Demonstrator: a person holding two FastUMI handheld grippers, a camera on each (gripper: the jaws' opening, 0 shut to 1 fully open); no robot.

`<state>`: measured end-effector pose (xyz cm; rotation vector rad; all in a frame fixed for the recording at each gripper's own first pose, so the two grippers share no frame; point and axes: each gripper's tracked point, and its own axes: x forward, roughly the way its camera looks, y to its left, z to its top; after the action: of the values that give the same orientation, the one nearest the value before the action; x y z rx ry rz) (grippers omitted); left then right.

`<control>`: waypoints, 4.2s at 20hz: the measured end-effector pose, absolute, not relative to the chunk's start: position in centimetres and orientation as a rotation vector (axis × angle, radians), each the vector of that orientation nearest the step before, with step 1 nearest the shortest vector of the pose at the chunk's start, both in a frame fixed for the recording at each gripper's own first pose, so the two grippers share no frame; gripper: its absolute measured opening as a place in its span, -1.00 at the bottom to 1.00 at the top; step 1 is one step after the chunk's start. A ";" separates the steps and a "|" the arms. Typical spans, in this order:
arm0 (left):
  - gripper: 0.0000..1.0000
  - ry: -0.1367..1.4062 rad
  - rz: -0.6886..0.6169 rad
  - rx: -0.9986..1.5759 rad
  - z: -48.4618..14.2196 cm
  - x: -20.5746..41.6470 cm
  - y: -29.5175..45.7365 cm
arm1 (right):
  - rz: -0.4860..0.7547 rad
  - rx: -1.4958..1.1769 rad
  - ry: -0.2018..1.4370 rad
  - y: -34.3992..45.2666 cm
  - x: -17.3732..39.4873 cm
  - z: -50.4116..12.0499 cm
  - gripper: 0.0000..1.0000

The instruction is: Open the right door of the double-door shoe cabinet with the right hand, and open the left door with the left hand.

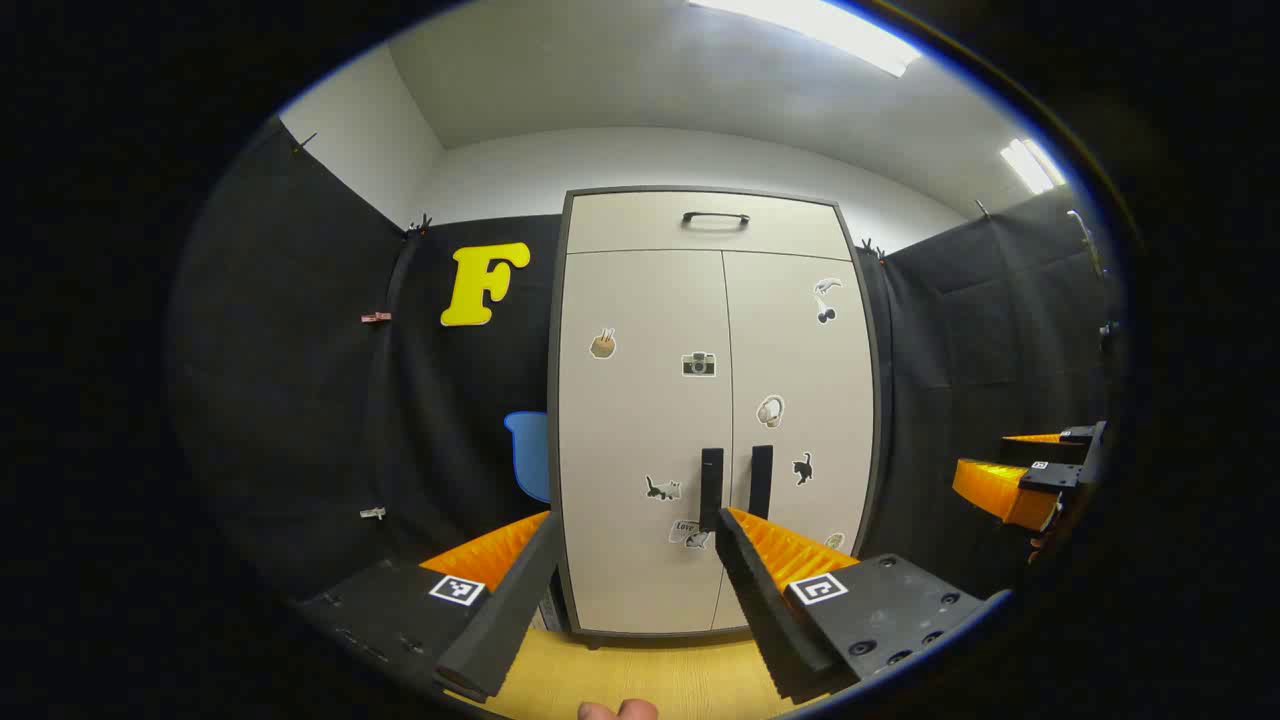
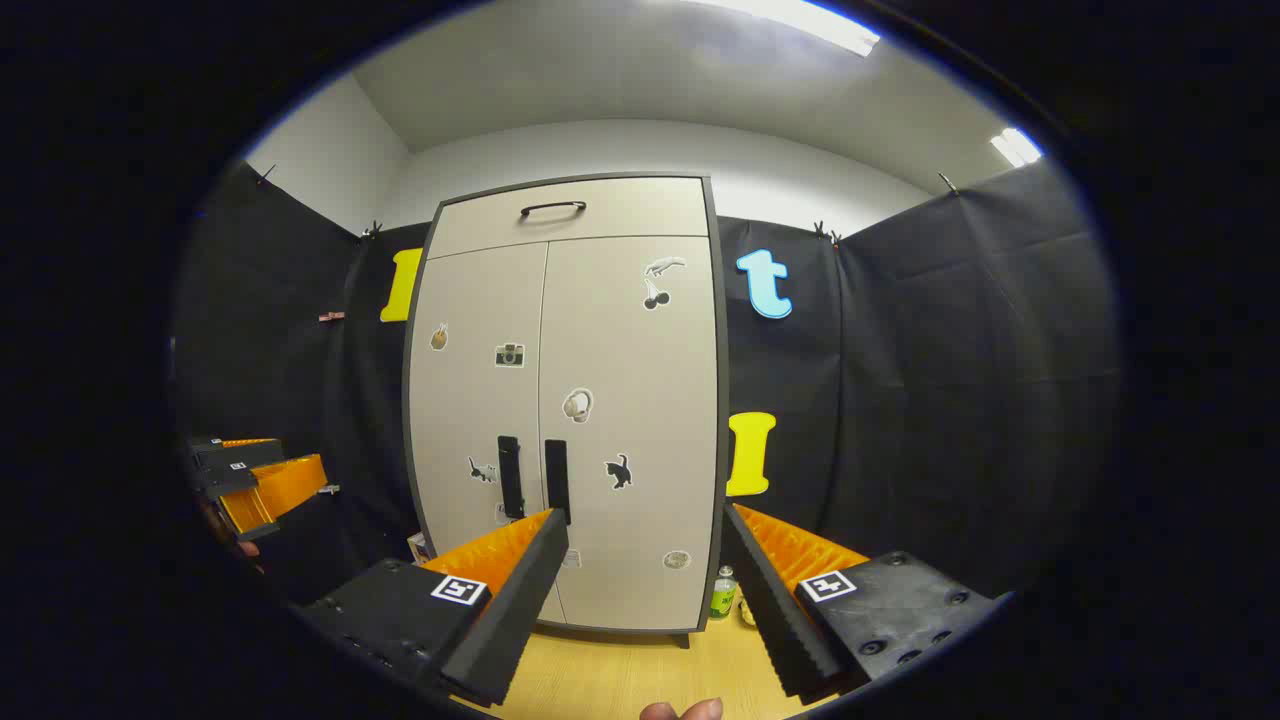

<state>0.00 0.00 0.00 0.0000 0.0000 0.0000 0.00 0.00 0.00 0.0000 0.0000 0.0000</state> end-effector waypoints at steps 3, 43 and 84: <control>0.89 0.004 -0.009 0.010 -0.1 0.2 -0.1 | -0.003 -0.019 -0.019 0.2 -0.1 0.5 0.94; 0.89 0.036 0.056 0.035 -2.5 3.7 6.8 | 0.048 0.030 0.100 11.2 24.0 -9.0 0.87; 0.89 0.079 0.142 0.038 -3.1 -4.3 9.4 | 0.096 0.101 0.172 10.4 22.8 -10.9 -0.79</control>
<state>-4.27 9.42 -3.13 0.0377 0.0790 0.1419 22.78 10.41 -10.94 0.1005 0.1721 0.0963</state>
